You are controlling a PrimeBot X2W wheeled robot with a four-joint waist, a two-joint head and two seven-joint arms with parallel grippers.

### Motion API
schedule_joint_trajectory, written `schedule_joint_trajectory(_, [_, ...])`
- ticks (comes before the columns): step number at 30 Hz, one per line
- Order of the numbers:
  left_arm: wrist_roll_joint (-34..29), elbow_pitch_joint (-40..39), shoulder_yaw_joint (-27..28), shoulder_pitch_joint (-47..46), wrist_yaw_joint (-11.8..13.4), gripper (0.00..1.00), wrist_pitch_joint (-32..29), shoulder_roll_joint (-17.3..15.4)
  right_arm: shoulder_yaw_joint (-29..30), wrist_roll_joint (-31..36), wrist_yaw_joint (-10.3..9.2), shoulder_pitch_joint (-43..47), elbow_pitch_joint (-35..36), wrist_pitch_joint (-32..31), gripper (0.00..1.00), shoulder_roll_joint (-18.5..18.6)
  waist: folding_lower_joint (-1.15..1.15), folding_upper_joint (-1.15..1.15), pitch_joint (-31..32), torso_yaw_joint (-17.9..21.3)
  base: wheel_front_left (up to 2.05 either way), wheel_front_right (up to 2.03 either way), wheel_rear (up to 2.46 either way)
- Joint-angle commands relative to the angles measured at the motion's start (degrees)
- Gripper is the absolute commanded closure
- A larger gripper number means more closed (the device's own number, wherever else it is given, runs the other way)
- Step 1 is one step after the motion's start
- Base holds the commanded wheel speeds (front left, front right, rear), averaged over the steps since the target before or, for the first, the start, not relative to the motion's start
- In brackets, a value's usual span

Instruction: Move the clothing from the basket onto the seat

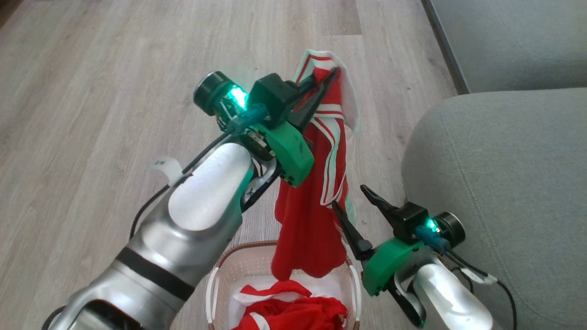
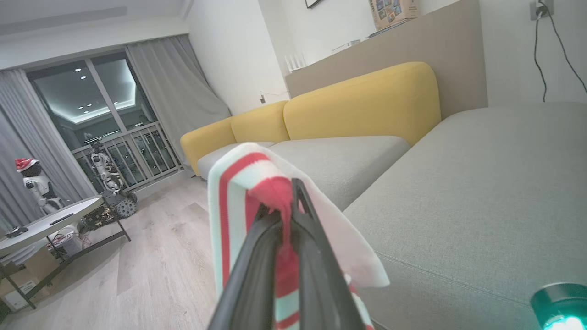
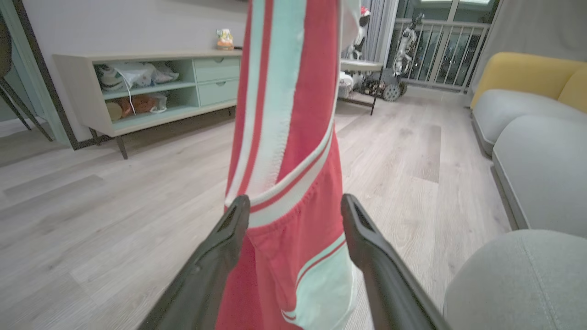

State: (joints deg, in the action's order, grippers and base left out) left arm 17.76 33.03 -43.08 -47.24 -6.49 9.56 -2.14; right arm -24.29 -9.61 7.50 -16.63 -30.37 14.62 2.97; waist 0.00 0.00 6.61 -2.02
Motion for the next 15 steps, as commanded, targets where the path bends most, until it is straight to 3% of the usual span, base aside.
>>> schedule_joint_trajectory(1, [1.27, -2.41, 0.59, -4.77, 0.68, 1.00, -0.28, -0.77, -1.87, -1.27, -0.01, -4.69, -0.49, 0.38, 0.00, -0.10, 0.00, 0.00, -0.05, -0.65, 0.00, 0.00, 0.00])
schedule_joint_trajectory(15, [6.71, -4.90, -6.30, -7.46, 4.05, 1.00, -0.20, -0.75, -6.40, -6.53, -0.01, -11.52, -8.26, 0.38, 0.00, -0.10, 0.00, 0.00, -0.52, -3.64, 0.00, 0.00, 0.00])
